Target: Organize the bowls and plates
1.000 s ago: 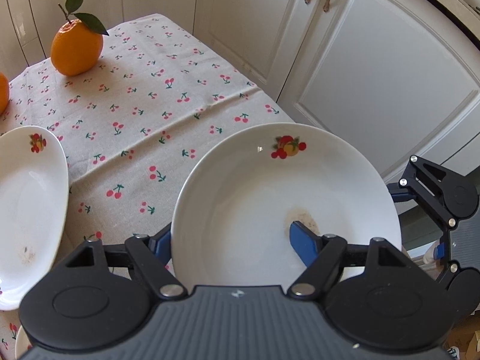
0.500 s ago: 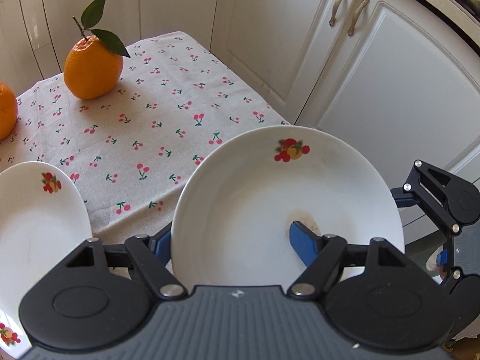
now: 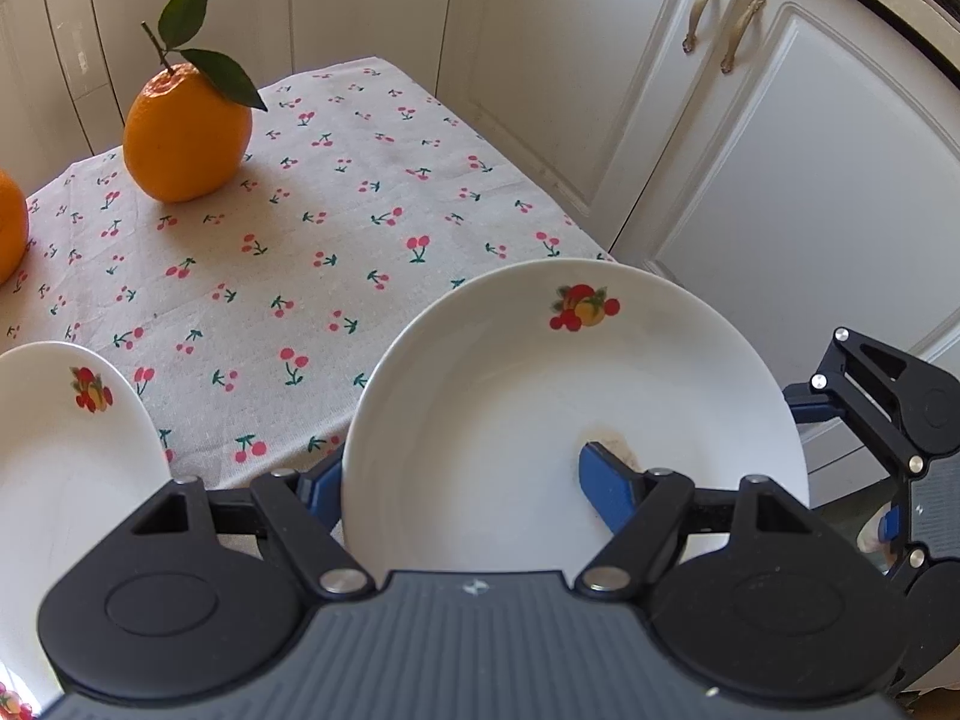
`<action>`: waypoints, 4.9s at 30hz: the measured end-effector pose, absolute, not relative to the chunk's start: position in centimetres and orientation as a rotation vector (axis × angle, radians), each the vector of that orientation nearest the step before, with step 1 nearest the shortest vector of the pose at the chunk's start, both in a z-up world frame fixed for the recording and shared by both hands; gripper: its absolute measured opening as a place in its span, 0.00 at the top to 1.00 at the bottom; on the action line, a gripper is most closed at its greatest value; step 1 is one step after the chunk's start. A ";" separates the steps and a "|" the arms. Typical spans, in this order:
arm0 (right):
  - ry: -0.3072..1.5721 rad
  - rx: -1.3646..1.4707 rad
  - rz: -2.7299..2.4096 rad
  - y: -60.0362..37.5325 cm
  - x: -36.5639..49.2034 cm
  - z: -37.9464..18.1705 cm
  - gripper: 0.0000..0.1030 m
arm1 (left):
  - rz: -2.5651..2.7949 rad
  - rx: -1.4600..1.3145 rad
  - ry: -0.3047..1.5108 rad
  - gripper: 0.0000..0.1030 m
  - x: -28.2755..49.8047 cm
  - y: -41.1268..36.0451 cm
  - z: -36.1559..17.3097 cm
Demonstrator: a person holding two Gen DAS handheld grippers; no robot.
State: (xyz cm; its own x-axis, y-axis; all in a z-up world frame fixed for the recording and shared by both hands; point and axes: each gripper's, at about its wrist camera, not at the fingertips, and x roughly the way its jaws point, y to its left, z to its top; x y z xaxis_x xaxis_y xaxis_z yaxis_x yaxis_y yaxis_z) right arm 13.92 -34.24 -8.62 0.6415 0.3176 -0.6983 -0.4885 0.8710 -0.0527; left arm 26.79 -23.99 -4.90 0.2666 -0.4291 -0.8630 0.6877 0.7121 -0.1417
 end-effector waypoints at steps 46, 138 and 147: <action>0.665 -0.174 0.249 -25.6 2.4 -2.6 0.00 | -0.619 0.342 0.595 0.05 5.3 -10.7 3.1; 1.056 -0.176 0.806 -15.1 23.7 -6.8 0.29 | -0.466 0.250 0.727 0.00 5.2 -3.2 -6.5; 1.089 -0.142 0.844 -15.2 24.1 -6.8 0.30 | -0.472 0.258 0.736 0.01 5.4 -3.3 -6.4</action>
State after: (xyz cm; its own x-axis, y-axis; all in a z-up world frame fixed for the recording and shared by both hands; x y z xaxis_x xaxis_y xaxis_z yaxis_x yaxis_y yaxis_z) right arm 24.06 -15.16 -6.77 0.1933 0.5330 -0.8238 -0.6644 0.6889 0.2898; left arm 5.41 -3.26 -6.39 0.6437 -0.3209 -0.6947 0.4978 0.8651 0.0616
